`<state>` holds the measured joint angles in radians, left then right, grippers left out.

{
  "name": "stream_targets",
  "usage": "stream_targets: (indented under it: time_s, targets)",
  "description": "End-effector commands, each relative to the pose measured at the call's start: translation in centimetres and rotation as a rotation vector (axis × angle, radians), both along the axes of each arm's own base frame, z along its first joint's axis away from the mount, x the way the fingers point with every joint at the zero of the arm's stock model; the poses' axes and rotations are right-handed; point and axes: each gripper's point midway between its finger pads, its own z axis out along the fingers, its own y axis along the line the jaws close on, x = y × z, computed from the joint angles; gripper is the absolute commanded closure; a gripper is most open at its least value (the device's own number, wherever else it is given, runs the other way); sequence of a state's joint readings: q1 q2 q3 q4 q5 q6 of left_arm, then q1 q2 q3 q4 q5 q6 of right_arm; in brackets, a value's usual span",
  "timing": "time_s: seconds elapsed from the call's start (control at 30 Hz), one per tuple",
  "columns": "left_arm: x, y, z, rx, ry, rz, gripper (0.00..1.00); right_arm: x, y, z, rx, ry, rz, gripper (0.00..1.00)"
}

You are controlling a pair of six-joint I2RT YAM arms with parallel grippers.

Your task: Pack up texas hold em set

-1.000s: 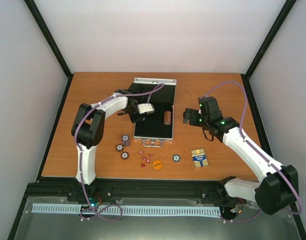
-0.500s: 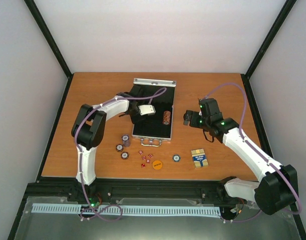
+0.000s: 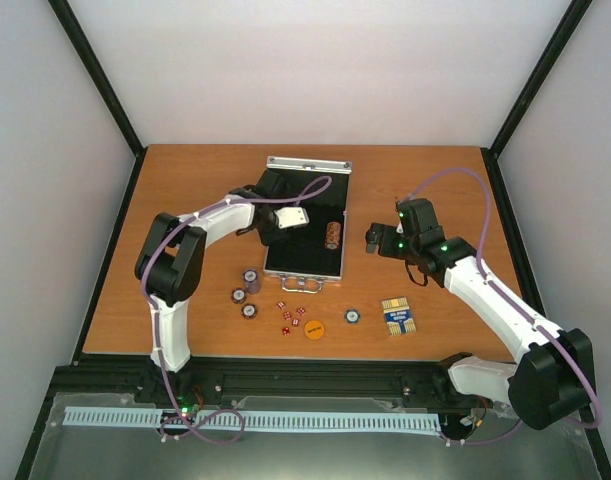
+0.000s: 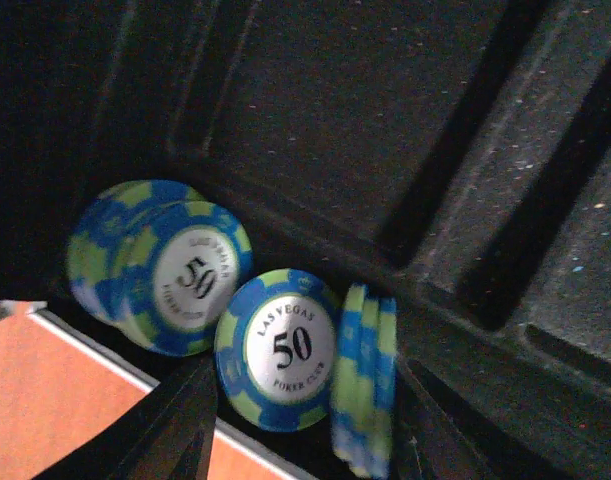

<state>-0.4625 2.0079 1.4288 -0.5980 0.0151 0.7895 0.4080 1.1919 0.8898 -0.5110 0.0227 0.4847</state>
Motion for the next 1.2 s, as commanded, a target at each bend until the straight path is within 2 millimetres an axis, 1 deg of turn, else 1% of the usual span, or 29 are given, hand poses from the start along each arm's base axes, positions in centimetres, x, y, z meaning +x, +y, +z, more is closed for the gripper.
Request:
stream_targets:
  time_s: [0.0,0.03,0.1,0.2,0.23,0.3,0.33,0.37,0.43,0.57,0.6,0.73,0.83,0.97,1.17]
  targets:
    - [1.7,-0.1,2.6,-0.004,-0.112,0.013,0.49,0.0,-0.1,-0.2,0.001,-0.007,0.011,0.0]
    - [1.8,-0.1,2.8,-0.008,-0.121,0.017,0.49,0.0,-0.1,-0.3,0.002,-0.006,0.012,0.0]
    - [2.1,-0.1,3.0,-0.009,-0.143,0.024,0.44,0.0,0.0,-0.4,0.005,-0.003,0.017,0.0]
    - [2.1,0.0,2.6,-0.006,-0.145,0.033,0.43,-0.1,0.1,-0.6,0.007,0.001,0.019,0.0]
    - [2.7,-0.3,2.8,-0.016,-0.167,0.036,0.43,-0.1,0.1,-0.6,0.007,0.002,0.021,0.0]
    - [2.8,-0.4,2.6,-0.015,-0.172,0.038,0.43,-0.1,0.1,-0.8,0.007,0.007,0.023,0.0]
    - [2.8,-0.4,2.5,-0.014,-0.173,0.04,0.4,-0.1,0.2,-0.8,0.007,0.008,0.025,0.0]
    - [2.8,-0.4,2.4,-0.015,-0.173,0.041,0.35,-0.1,0.2,-0.8,0.007,0.007,0.026,0.0]
    - [2.7,-0.5,2.4,-0.019,-0.171,0.039,0.33,-0.1,0.2,-0.8,0.007,0.008,0.026,0.0]
    - [2.3,-0.5,2.6,-0.027,-0.166,0.038,0.33,-0.1,0.2,-1.0,0.009,0.01,0.029,0.0]
    - [2.2,-0.5,2.8,-0.031,-0.169,0.039,0.33,-0.1,0.3,-1.0,0.009,0.012,0.03,0.0]
    - [1.5,-0.4,3.4,-0.04,-0.182,0.039,0.27,-0.1,0.5,-1.2,0.015,0.016,0.036,0.0]
    - [0.8,-0.4,4.0,-0.057,-0.189,0.034,0.27,-0.1,0.5,-1.4,0.019,0.018,0.037,0.0]
    - [0.5,-0.4,4.8,-0.077,-0.2,0.033,0.26,-0.2,0.6,-1.5,0.022,0.021,0.04,0.0]
    - [0.2,-0.4,4.2,-0.075,-0.181,0.039,0.26,-0.3,0.6,-1.5,0.023,0.019,0.043,0.0]
